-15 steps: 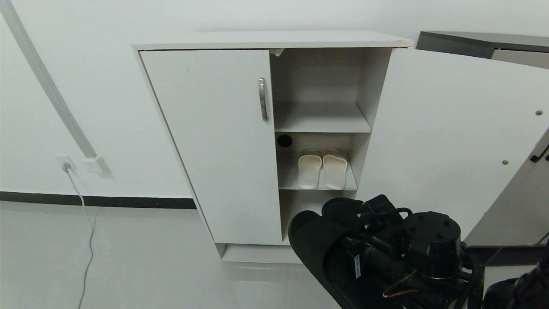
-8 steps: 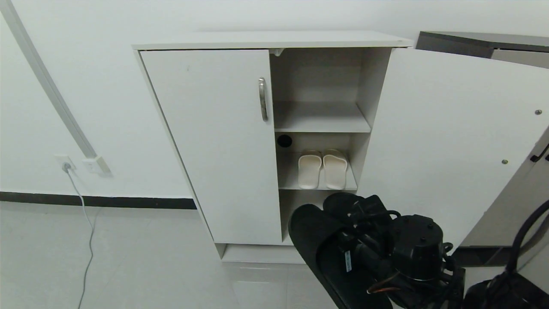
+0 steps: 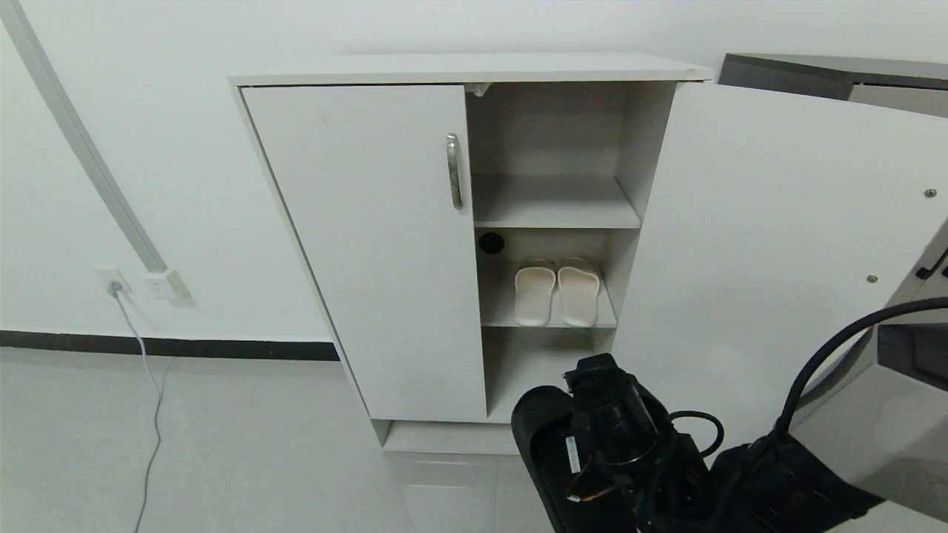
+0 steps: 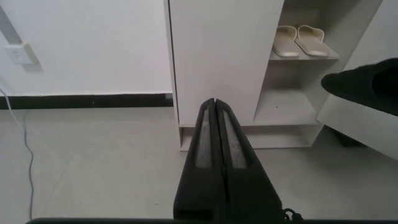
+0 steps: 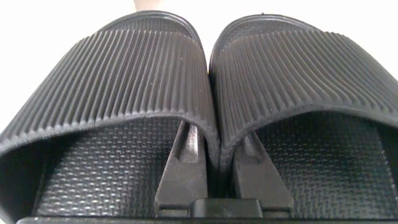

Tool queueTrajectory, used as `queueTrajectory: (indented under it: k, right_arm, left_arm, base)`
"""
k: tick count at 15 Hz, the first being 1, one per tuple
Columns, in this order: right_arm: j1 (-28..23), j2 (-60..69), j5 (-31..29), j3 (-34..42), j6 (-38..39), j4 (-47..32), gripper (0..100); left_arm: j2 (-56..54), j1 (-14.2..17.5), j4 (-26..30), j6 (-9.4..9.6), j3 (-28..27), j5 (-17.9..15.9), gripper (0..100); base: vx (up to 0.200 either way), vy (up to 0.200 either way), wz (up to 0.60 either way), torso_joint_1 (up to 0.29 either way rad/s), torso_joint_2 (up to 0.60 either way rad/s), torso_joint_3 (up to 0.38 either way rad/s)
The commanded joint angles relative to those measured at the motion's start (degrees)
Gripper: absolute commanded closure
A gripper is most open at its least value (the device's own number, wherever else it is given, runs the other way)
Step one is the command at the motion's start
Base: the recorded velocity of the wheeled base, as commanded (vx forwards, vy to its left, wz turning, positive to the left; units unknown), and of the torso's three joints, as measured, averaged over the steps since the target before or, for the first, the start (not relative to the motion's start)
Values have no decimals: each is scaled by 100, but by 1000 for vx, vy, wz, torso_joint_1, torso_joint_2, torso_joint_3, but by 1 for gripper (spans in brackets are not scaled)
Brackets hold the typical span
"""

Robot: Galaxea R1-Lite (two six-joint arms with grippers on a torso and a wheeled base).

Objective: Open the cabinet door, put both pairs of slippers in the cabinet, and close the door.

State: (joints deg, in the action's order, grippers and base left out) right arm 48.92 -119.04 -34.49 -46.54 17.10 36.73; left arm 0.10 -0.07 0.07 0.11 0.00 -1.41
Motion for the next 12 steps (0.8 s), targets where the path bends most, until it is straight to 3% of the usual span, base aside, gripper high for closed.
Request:
queueTrajectory:
  k: [1, 2, 3, 4, 5, 7, 8, 10, 12]
  right_arm:
    - [223, 144, -41, -892, 496, -1080, 100]
    - [258, 197, -41, -1252, 698, -1616, 100]
    - [302, 285, -93, -2166, 1234, -2908, 100]
    - [320, 294, -524, -2684, 1392, -3488, 100]
    - [320, 285, -946, -2966, 1296, -3524, 100]
    - [320, 311, -1060, -3080, 1172, -3480, 100]
    - [258, 575, -1104, -3203, 434, -2689, 100]
    - [100, 601, -1166, -3133, -330, -1739, 100]
    - [83, 601, -1289, -3098, -673, -1212, 100]
  left_arm:
    - [-1, -1, -7, -2, 0, 1, 100]
    - [-1, -1, -7, 7, 0, 1, 100]
    - [-1, -1, 1, 7, 0, 1, 100]
    - [-1, -1, 1, 7, 0, 1, 100]
    - [-1, -1, 1, 7, 0, 1, 100]
    - [-1, -1, 1, 7, 0, 1, 100]
    - [-1, -1, 1, -2, 0, 1, 100]
    - [-1, -1, 1, -2, 0, 1, 100]
    - [-1, -1, 1, -11, 0, 1, 100]
  base:
    - [0, 0, 0, 0, 0, 0]
    - [0, 0, 0, 0, 0, 0]
    - [0, 0, 0, 0, 0, 0]
    - [0, 0, 0, 0, 0, 0]
    - [0, 0, 0, 0, 0, 0]
    - [0, 0, 0, 0, 0, 0]
    - [0, 0, 0, 0, 0, 0]
    - [0, 0, 0, 0, 0, 0]
    - [0, 0, 0, 0, 0, 0]
